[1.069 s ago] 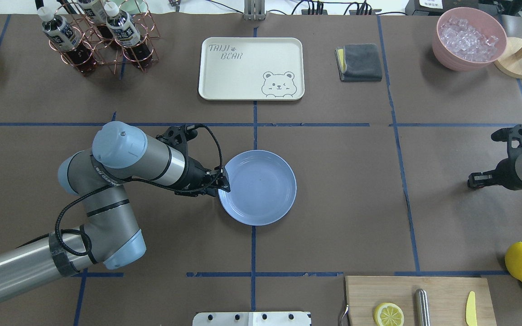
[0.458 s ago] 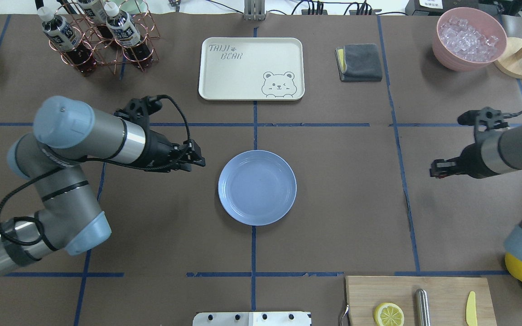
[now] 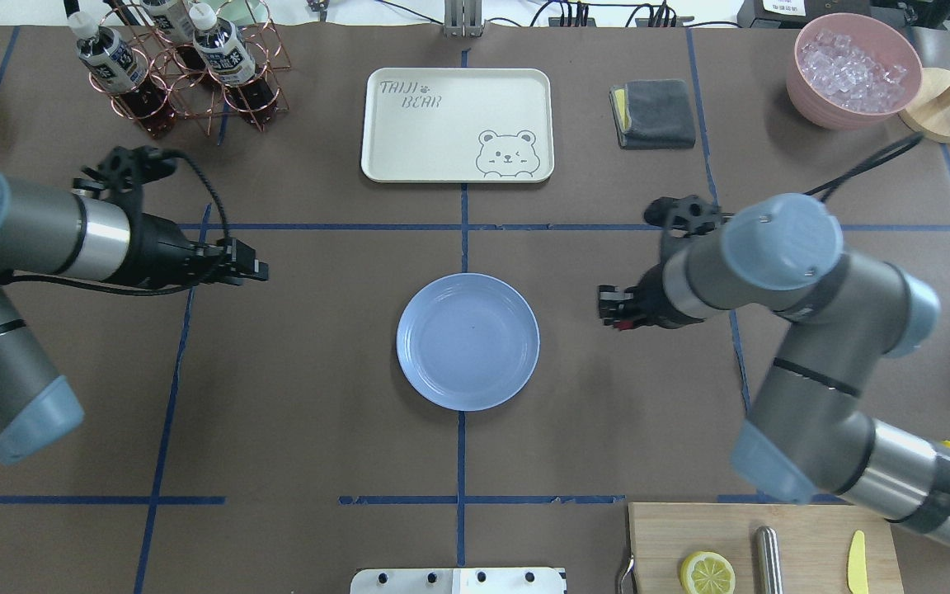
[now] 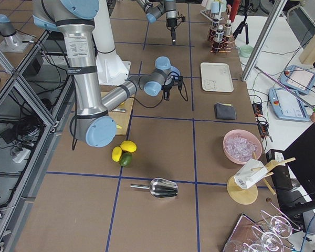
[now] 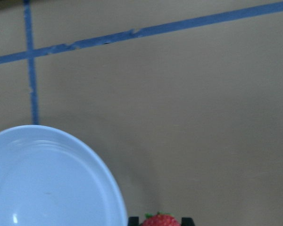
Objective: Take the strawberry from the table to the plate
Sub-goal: 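Carry the strawberry over the plate while the left gripper releases and withdraws, then lower the strawberry onto the plate and open the right gripper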
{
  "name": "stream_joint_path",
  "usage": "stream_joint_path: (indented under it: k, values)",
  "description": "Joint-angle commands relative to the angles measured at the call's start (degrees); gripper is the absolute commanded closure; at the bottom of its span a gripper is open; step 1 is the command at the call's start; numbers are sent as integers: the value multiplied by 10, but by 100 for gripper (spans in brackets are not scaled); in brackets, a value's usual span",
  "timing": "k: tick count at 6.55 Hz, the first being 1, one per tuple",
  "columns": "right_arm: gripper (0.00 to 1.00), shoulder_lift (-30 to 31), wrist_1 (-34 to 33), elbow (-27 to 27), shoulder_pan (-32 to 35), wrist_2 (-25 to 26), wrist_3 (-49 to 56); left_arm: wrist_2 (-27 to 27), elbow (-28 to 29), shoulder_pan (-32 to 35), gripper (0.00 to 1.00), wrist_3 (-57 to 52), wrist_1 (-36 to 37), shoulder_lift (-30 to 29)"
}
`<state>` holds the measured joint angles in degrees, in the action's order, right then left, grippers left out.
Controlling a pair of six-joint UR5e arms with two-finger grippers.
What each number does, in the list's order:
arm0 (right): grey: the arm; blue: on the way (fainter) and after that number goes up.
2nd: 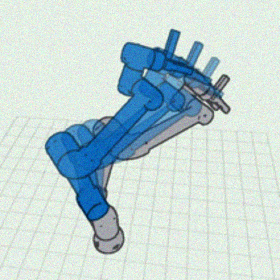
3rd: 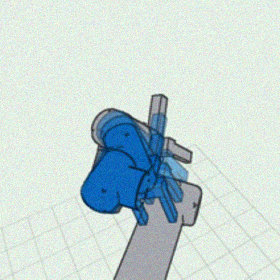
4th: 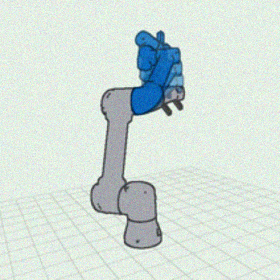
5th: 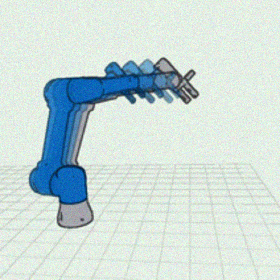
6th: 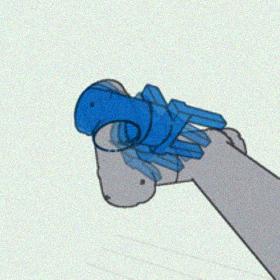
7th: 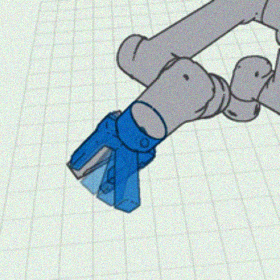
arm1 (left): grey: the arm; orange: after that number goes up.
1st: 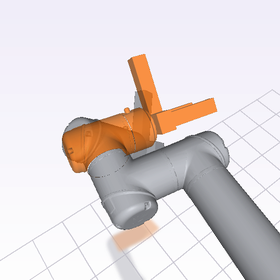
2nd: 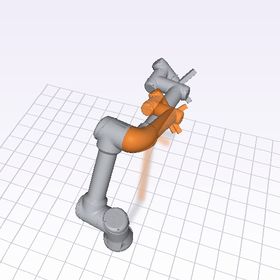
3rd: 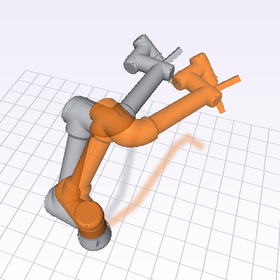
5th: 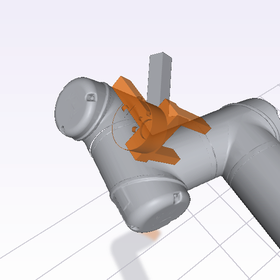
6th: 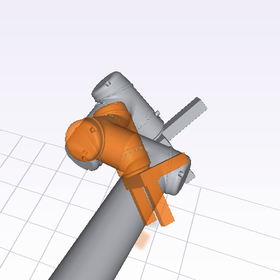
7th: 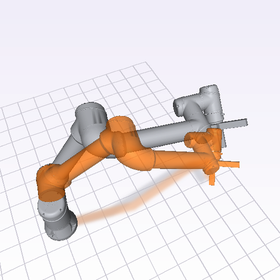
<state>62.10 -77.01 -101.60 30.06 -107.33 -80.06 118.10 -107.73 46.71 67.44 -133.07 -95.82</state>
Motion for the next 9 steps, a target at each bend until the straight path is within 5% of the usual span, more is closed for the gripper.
stream_joint_path:
  k: [1, 2, 9]
  values:
    - [100, -163, -24, 141, -55, 70, -83, 28, -35, 84, 50, -165, -2, 117]
    - [100, -176, -24, 158, -57, 72, -90, 66, -29, 139, 49, -238, -2, 136]
    - [100, -164, -40, 171, -73, 83, -83, 65, -26, 140, 43, -241, -2, 137]
